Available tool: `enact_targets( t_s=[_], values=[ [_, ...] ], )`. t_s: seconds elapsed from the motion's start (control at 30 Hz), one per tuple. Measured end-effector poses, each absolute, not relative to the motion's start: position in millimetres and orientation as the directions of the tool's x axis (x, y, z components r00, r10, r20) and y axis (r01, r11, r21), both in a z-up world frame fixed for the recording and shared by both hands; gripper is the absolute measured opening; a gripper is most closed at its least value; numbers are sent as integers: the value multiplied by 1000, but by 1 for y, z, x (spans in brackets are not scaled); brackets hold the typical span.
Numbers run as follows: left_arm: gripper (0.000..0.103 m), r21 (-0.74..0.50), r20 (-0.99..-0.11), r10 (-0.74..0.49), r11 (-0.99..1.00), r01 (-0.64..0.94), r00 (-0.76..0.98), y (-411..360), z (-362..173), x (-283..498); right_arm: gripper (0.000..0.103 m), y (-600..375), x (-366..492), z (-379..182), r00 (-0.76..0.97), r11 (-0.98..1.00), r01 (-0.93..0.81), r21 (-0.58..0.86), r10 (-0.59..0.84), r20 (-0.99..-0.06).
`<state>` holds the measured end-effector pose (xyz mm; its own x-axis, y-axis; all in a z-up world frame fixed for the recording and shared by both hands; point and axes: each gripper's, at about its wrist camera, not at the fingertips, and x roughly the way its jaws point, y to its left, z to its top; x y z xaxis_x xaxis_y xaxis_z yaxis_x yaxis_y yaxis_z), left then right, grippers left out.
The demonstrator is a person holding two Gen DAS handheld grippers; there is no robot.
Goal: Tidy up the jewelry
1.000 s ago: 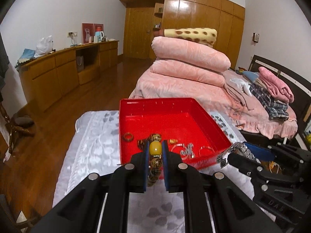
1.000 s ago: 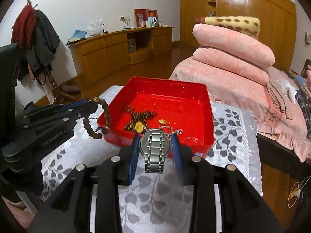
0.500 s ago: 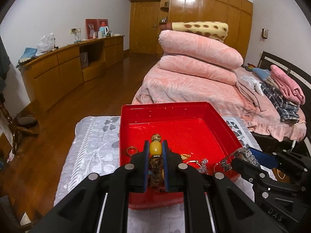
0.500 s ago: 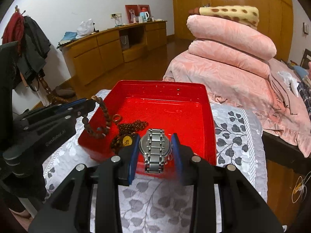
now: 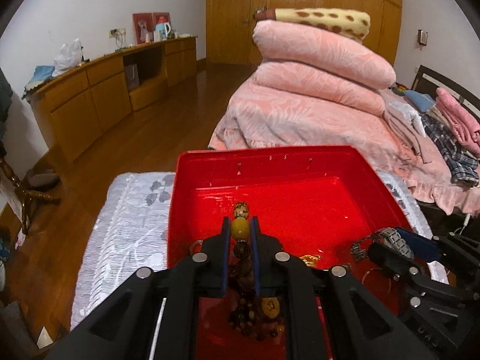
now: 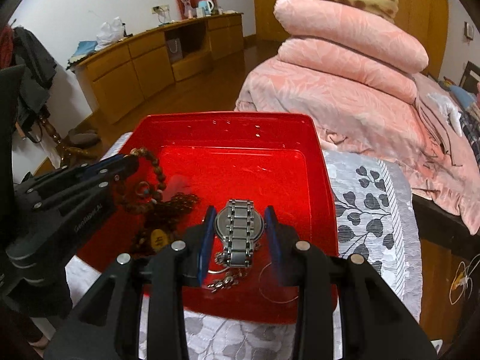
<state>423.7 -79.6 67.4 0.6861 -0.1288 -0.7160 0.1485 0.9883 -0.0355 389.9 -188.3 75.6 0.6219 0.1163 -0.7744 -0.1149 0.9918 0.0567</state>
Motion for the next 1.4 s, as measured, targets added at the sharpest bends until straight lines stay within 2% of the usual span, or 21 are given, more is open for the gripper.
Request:
enact_targets(
  t_s=[0.03, 0.07, 0.1, 0.17, 0.27, 0.3, 0.37, 0.4, 0.67, 0.7, 1.03, 1.4],
  values=[
    [14, -35, -727, -127, 988, 148, 674, -80, 64, 427, 34, -190, 393, 72, 616, 994, -101, 52, 103, -781],
    [23, -37, -736, -125, 989, 145, 666, -80, 60, 429, 46, -191, 395, 71, 617, 995, -91, 46, 92, -782],
    [37, -40, -737, -126, 989, 143, 664, -80, 59, 429, 50, -193, 395, 70, 620, 996, -78, 36, 77, -781],
    [47, -52, -731, -129, 990, 134, 671, -77, 58, 427, 51, -194, 392, 72, 636, 997, -75, 23, 66, -769],
    [48, -72, -721, -144, 989, 133, 677, -73, 64, 423, 52, -196, 386, 79, 658, 997, -72, 25, 66, -750],
    [51, -75, -713, -144, 989, 130, 686, -71, 68, 421, 53, -196, 383, 83, 667, 997, -71, 23, 65, -742],
    [59, -72, -699, -137, 990, 121, 702, -67, 75, 418, 62, -197, 380, 89, 680, 998, -68, 15, 58, -731],
    [64, -70, -691, -133, 991, 117, 711, -65, 79, 414, 65, -197, 377, 91, 687, 998, -66, 8, 52, -724],
    [85, -48, -626, -104, 994, 94, 773, -39, 103, 373, 87, -201, 340, 105, 729, 998, -52, -32, 16, -685],
    [89, -44, -621, -98, 995, 91, 778, -37, 103, 368, 88, -201, 337, 106, 731, 998, -52, -35, 14, -682],
    [95, -43, -575, -112, 993, 106, 811, -26, 101, 301, 96, -203, 273, 99, 750, 999, -33, 27, 43, -660],
    [95, -24, -532, -121, 992, 128, 838, -27, 100, 241, 97, -195, 209, 103, 793, 998, -42, 45, 61, -606]
  ],
)
